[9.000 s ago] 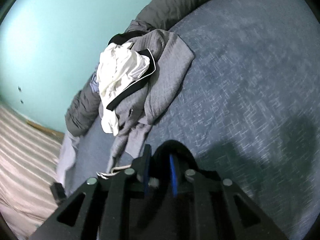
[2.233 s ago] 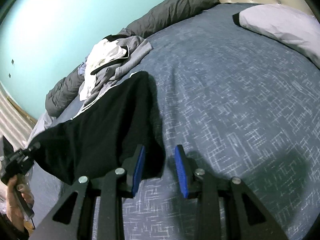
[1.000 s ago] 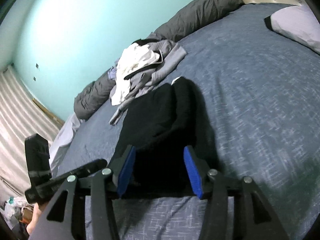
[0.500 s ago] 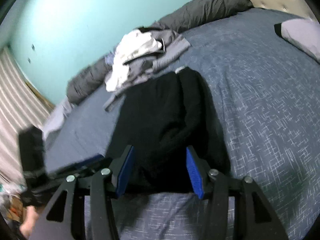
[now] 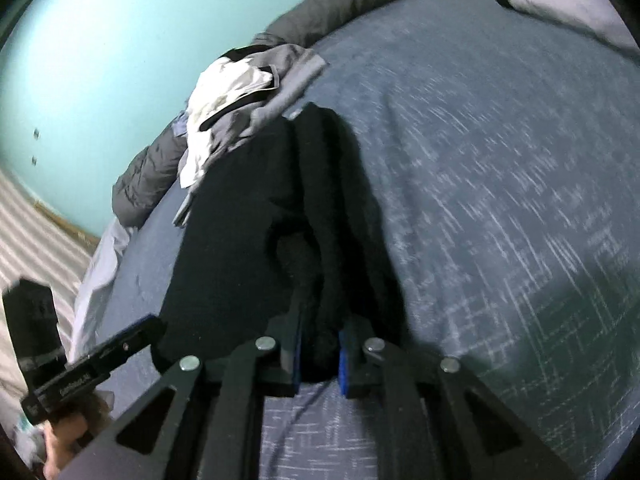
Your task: Fold clothes
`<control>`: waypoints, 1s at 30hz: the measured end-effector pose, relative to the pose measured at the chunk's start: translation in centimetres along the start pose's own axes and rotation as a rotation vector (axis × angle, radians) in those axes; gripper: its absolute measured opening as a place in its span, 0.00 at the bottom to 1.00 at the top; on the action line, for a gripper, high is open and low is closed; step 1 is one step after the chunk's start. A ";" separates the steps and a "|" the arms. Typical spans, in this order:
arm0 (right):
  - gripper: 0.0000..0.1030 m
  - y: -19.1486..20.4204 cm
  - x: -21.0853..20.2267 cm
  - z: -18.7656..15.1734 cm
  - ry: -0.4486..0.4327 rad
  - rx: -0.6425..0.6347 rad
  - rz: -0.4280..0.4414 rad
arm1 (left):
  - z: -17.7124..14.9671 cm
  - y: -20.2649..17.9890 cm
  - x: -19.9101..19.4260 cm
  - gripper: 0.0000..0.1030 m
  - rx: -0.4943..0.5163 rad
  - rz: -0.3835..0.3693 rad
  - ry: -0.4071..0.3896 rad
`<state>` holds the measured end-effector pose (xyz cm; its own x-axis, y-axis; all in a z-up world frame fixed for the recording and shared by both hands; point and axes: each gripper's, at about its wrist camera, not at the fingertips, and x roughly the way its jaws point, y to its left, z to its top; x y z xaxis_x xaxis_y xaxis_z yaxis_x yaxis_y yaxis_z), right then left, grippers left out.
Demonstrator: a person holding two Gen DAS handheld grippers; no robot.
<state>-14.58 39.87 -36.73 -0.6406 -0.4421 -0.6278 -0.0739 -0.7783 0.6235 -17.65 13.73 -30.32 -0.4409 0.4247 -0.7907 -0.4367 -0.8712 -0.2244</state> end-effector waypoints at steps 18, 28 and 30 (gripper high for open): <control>0.20 7.0 -2.4 2.0 -0.028 -0.336 -0.062 | 0.3 0.5 -0.6 0.51 -0.034 0.000 -0.001; 0.01 2.9 1.7 0.9 0.164 -0.327 -0.131 | -0.3 1.1 -0.4 0.51 -0.082 -0.013 0.015; 0.08 2.7 1.7 1.4 0.185 -0.301 -0.125 | -0.1 1.8 -0.6 0.53 -0.103 -0.015 0.024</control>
